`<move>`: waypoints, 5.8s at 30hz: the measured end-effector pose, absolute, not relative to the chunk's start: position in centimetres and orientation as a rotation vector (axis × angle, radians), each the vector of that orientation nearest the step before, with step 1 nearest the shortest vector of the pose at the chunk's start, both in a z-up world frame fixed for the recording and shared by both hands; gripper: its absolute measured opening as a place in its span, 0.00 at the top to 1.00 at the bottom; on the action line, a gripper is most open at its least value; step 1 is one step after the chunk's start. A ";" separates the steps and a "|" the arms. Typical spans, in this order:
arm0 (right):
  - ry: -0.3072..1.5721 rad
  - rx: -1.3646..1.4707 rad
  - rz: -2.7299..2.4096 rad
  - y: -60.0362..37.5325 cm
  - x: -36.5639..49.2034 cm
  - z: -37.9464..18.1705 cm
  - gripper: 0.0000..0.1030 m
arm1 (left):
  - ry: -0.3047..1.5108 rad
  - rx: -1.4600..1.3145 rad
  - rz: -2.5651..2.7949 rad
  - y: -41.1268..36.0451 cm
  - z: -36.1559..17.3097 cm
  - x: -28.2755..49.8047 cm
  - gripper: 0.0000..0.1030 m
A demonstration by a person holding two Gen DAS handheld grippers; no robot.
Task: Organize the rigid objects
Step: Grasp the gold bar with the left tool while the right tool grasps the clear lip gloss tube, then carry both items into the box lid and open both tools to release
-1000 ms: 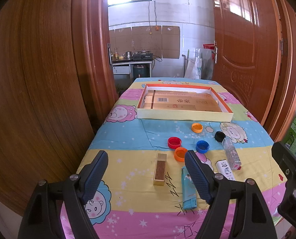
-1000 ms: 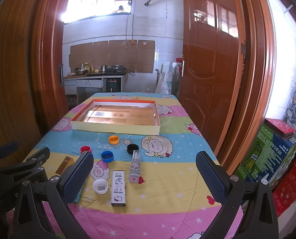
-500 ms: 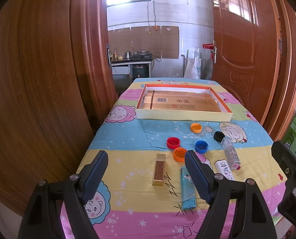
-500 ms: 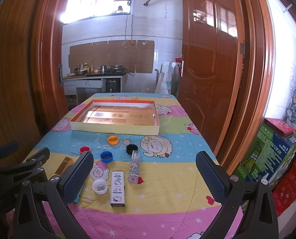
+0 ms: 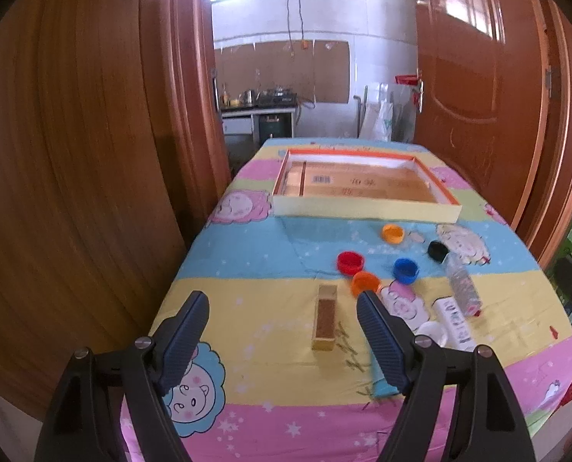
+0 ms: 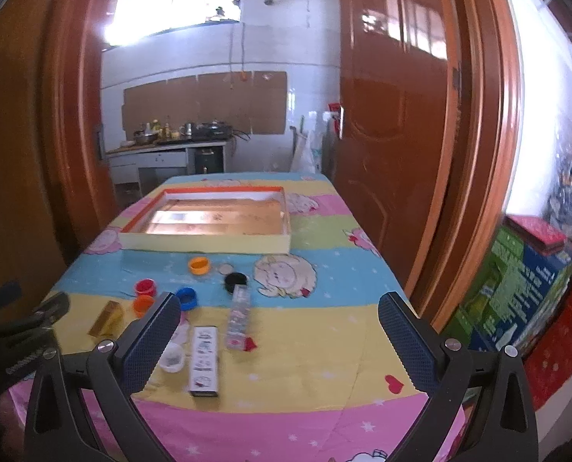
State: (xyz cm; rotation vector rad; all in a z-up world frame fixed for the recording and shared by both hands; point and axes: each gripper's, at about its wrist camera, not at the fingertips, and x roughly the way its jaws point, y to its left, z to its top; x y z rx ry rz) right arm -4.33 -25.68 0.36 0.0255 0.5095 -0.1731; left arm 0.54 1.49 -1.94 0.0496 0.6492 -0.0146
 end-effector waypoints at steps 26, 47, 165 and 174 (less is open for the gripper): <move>0.678 0.069 -0.145 -27.4 3.8 -4.8 0.01 | 0.862 0.101 -0.072 -0.2 -7.8 7.5 0.46; 0.865 0.019 -0.028 -24.7 9.5 -7.2 0.97 | 0.857 0.039 -0.188 1.0 -8.3 7.6 0.82; 0.994 0.040 0.154 -28.2 36.7 -6.7 0.47 | 1.014 -0.059 -0.264 -3.0 -7.1 38.7 0.25; 0.896 0.094 0.134 -29.2 32.2 -3.5 0.47 | 0.906 -0.101 -0.308 -2.1 -4.4 34.8 0.24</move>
